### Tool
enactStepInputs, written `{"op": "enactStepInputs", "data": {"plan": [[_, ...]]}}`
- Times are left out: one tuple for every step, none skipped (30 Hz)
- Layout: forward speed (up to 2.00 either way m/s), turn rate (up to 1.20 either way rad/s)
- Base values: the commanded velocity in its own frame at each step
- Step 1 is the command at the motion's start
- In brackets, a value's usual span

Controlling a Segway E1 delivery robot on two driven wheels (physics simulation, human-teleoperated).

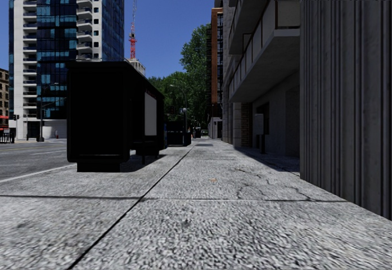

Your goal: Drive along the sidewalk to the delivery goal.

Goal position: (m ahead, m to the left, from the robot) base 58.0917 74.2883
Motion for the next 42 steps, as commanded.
{"op": "enactStepInputs", "data": {"plan": [[1.91,0.0],[1.91,0.0],[1.91,0.0],[1.91,0.0],[1.91,0.0],[1.91,0.0],[1.91,0.0],[1.91,0.0],[1.91,0.0],[1.91,0.0],[1.91,0.0],[1.91,0.0],[1.91,0.0],[1.91,0.0],[1.91,0.0],[1.91,0.0],[1.91,0.0],[1.91,0.0],[1.91,0.0],[1.91,0.0],[1.91,0.0],[1.91,0.0],[1.91,0.0],[1.91,0.0],[1.91,0.0],[1.91,0.0],[1.91,0.0],[1.91,0.0],[1.91,0.0],[1.91,0.0],[1.91,0.0],[1.91,0.0],[1.91,0.0],[1.91,0.0],[1.91,0.0],[1.91,0.0],[1.91,0.0],[1.91,0.0],[1.91,0.0],[1.91,0.0],[1.91,0.0],[1.91,0.0]]}}
